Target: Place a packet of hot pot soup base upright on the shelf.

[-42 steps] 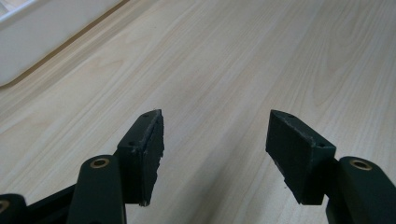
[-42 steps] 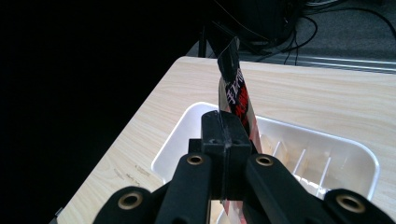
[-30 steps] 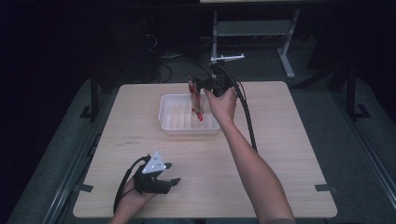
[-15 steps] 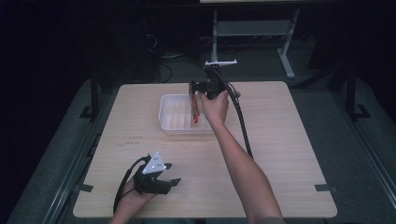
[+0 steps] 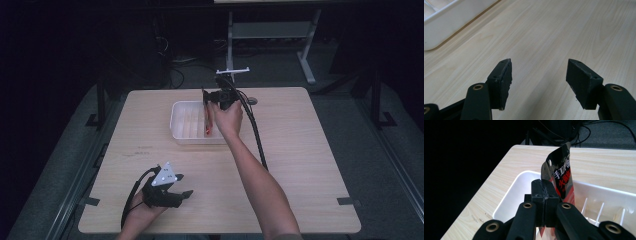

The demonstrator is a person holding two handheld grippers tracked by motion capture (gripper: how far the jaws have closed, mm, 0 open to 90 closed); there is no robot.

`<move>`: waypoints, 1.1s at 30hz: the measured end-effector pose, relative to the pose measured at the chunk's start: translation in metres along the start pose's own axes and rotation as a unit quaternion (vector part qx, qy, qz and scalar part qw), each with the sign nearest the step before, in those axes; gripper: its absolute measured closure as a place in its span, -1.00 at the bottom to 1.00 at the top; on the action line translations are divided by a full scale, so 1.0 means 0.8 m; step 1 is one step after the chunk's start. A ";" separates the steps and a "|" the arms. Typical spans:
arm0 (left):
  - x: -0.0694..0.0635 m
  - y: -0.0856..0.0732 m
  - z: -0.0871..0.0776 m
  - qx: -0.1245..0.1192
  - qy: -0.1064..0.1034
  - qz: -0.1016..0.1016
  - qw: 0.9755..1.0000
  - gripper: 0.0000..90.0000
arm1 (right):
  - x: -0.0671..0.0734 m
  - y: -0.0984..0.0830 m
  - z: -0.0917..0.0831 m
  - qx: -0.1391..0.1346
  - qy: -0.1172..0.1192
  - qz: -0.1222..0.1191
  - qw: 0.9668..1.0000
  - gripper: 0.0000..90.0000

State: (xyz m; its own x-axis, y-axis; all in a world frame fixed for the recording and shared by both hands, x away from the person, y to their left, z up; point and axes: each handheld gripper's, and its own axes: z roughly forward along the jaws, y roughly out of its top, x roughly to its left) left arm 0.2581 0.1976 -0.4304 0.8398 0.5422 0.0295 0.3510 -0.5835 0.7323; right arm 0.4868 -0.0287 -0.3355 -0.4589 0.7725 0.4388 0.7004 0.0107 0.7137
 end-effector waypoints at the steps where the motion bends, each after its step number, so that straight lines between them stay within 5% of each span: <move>1: 0.000 0.000 0.000 0.000 0.000 0.000 1.000 -0.18 | 0.000 -0.001 0.000 0.002 0.001 0.000 1.000 0.97; 20: 0.001 0.000 -0.001 -0.003 0.004 -0.003 1.000 -0.18 | -0.005 -0.020 -0.005 0.042 0.007 -0.027 0.999 0.91; 33: -0.002 0.001 0.002 0.001 0.002 0.003 1.000 -0.19 | -0.012 -0.022 -0.006 0.063 0.025 -0.021 0.998 0.65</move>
State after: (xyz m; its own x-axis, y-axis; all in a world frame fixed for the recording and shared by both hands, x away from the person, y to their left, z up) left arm 0.2577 0.1953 -0.4304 0.8406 0.5404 0.0361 0.3468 -0.5883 0.7305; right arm 0.4762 -0.0394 -0.3497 -0.5137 0.7374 0.4387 0.7413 0.1240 0.6596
